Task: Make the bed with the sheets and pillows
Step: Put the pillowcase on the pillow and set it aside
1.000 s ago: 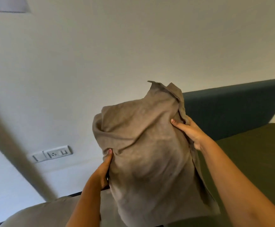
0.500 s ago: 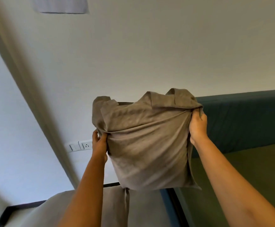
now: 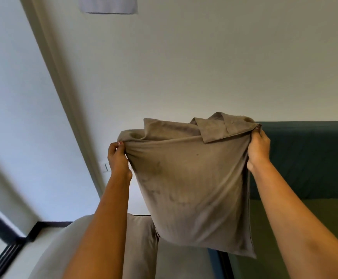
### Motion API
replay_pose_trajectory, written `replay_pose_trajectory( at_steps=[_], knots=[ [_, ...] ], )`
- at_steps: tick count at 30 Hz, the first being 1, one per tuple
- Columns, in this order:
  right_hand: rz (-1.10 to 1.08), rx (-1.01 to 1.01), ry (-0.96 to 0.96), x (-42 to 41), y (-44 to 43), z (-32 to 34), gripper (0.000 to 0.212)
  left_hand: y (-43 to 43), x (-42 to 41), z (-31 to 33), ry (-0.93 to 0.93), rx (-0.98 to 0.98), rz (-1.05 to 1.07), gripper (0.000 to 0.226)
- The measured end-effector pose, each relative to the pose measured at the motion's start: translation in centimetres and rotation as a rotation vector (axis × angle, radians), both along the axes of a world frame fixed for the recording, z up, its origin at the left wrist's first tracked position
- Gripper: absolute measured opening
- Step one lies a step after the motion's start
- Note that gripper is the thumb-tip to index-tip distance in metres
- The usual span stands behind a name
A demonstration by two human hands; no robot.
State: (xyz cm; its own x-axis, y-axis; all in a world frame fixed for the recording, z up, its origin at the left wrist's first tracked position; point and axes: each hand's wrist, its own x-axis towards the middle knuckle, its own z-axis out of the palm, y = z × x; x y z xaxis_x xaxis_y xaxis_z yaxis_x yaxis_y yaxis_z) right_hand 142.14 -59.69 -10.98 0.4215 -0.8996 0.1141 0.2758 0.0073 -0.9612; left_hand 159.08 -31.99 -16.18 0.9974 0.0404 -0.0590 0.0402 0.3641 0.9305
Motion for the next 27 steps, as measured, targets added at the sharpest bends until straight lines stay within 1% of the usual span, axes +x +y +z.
replay_pose_trajectory(
  at_steps=[4, 6, 7, 10, 11, 12, 13, 14, 15, 16, 17, 18, 20, 21, 22, 23, 24, 25, 27],
  knots=[
    [0.084, 0.008, 0.002, 0.2, -0.2, 1.4, 0.023, 1.2, -1.1, 0.0, 0.057, -0.026, -0.046, 0.023],
    [0.081, 0.036, -0.034, 0.8, 0.4, 1.9, 0.023, 1.1, -2.2, -0.1, 0.083, 0.026, -0.051, 0.012],
    [0.075, 0.044, -0.052, 1.2, 1.0, 2.1, 0.023, 0.9, -2.7, 0.1, 0.077, 0.084, -0.065, 0.01],
    [0.117, 0.002, -0.087, 2.2, 3.5, 3.1, 0.024, 0.0, -4.6, 0.5, -0.046, 0.289, -0.054, 0.059],
    [0.148, -0.032, -0.079, 2.6, 4.4, 3.3, 0.024, -0.3, -5.3, 0.7, -0.111, 0.383, -0.036, 0.069],
    [0.172, -0.075, -0.063, 3.0, 5.2, 3.5, 0.025, -0.7, -6.0, 0.9, -0.193, 0.493, -0.035, 0.072],
    [0.191, -0.13, -0.041, 3.4, 5.9, 3.5, 0.027, -1.1, -6.9, 1.0, -0.276, 0.595, -0.057, 0.067],
    [0.203, -0.191, -0.014, 3.6, 6.6, 3.6, 0.029, -1.5, -7.9, 1.3, -0.336, 0.653, -0.09, 0.056],
    [0.207, -0.256, 0.016, 3.8, 7.1, 3.7, 0.031, -2.0, -8.7, 1.5, -0.365, 0.663, -0.115, 0.041],
    [0.203, -0.318, 0.039, 3.9, 7.6, 3.8, 0.032, -2.5, -9.6, 2.0, -0.367, 0.624, -0.149, 0.028],
    [0.197, -0.376, 0.055, 3.9, 8.0, 3.9, 0.032, -2.8, -10.3, 2.5, -0.36, 0.585, -0.205, 0.027],
    [0.196, -0.425, 0.061, 3.7, 8.3, 4.1, 0.032, -3.1, -11.0, 2.9, -0.359, 0.576, -0.278, 0.037],
    [0.21, -0.497, 0.062, 3.4, 8.9, 4.7, 0.033, -3.5, -11.9, 3.4, -0.403, 0.733, -0.388, 0.068],
    [0.216, -0.527, 0.067, 3.2, 9.1, 5.1, 0.034, -3.6, -12.1, 3.3, -0.441, 0.818, -0.381, 0.072],
    [0.219, -0.551, 0.072, 3.1, 9.2, 5.3, 0.034, -3.6, -12.1, 3.2, -0.488, 0.866, -0.33, 0.065],
    [0.222, -0.563, 0.074, 3.0, 9.2, 5.5, 0.034, -3.6, -12.4, 3.4, -0.522, 0.876, -0.233, 0.05],
    [0.227, -0.569, 0.073, 2.9, 9.1, 5.6, 0.033, -3.5, -12.7, 3.9, -0.534, 0.849, -0.112, 0.034],
    [0.232, -0.574, 0.072, 2.7, 8.9, 5.6, 0.032, -3.4, -12.9, 4.7, -0.532, 0.797, 0.006, 0.025],
    [0.247, -0.579, 0.063, 2.4, 8.8, 5.4, 0.03, -2.9, -13.3, 6.9, -0.552, 0.682, 0.145, 0.022]
  ],
)
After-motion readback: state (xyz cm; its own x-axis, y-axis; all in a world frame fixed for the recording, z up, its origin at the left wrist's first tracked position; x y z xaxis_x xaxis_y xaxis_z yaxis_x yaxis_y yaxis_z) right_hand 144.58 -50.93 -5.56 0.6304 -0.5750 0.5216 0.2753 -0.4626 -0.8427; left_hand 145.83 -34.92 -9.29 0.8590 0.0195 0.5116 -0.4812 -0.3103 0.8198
